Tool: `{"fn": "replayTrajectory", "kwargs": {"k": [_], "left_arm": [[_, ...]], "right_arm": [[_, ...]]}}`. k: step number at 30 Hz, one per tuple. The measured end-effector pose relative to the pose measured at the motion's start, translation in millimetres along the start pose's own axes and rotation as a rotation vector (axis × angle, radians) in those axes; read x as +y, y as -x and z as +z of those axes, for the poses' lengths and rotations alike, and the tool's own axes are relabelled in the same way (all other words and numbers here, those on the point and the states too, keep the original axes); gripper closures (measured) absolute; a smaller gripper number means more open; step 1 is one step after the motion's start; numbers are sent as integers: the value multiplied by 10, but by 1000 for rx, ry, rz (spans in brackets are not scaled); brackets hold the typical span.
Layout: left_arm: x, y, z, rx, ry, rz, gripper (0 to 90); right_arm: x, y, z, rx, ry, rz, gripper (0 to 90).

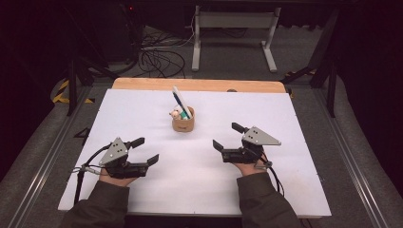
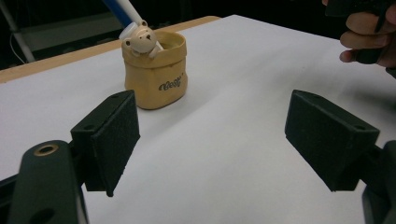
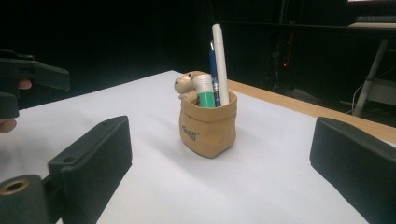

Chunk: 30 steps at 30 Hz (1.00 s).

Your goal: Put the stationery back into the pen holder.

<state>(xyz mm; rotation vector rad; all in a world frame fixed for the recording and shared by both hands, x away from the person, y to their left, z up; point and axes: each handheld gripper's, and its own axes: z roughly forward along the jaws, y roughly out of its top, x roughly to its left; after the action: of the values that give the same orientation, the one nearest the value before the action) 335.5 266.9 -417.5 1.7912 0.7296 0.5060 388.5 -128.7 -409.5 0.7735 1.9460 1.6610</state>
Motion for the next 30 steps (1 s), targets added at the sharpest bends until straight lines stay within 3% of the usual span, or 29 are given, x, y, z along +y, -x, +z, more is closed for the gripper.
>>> {"fn": "replayTrajectory", "kwargs": {"k": [30], "left_arm": [[-5,-11,-35,7,3,3,186]], "right_arm": [[-54,-4,-170,-15,-3,-9,62]]}}
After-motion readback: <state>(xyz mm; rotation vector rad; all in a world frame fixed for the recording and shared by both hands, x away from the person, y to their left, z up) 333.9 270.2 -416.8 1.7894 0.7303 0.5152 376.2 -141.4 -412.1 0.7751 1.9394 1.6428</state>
